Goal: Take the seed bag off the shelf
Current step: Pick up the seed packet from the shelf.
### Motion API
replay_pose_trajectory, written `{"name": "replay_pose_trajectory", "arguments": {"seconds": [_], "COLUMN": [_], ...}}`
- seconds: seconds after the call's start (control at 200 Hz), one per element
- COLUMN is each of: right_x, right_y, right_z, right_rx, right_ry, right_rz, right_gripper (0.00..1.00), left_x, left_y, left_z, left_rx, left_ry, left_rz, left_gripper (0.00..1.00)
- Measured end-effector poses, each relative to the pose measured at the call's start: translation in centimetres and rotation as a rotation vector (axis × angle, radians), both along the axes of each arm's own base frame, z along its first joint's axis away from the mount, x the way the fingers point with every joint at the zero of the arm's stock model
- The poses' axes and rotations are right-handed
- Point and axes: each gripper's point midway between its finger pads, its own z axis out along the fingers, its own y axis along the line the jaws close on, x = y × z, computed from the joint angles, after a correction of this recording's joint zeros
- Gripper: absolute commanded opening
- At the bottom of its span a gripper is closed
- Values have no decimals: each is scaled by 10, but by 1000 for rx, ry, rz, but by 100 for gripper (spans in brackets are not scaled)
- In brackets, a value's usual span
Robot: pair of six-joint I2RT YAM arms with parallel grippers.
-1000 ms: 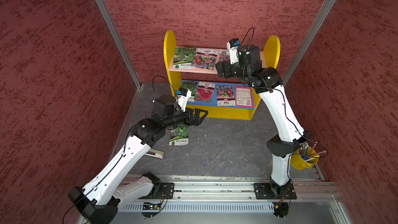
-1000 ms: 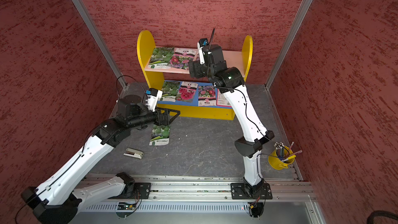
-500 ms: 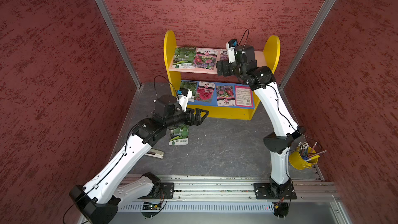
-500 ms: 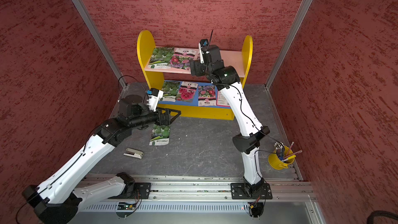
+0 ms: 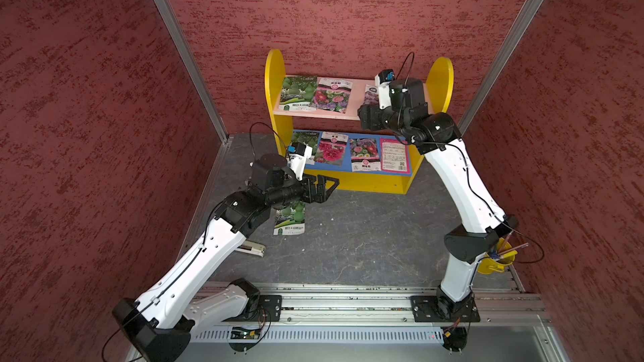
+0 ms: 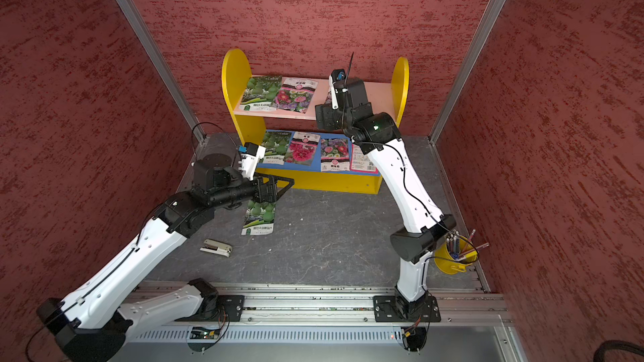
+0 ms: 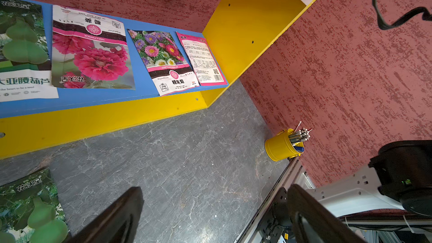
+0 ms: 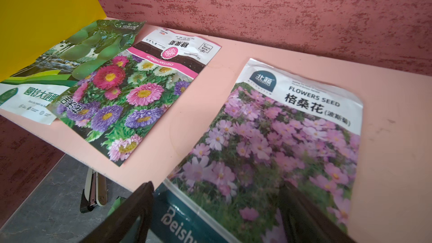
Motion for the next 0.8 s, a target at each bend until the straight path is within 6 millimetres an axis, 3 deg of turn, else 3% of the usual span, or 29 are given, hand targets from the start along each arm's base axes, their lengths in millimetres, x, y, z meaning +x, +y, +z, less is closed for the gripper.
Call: {"name": "replay_pose_trajectory", "arguments": {"seconds": [0.25, 0.431, 0.686, 0.802], "right_x": [-18, -21, -28, -36], "right_y": [-6, -4, -4, -6], "right_z": [0, 4, 42, 50], "right_rx": [35, 47, 95, 110], "right_ry": [10, 3, -78, -88], "right_rz": [11, 25, 52, 60], "right_gripper": [86, 95, 98, 98], "left_x": [-1, 0, 2, 2], "left_y": [-1, -2, -3, -3], "left_z": [1, 1, -2, -2], "left_rx": [-3, -2, 2, 2], "left_ry": [-4, -4, 3, 2], "left_rz": [-5, -5, -4, -4], "left_gripper": [100, 100, 100, 100]}}
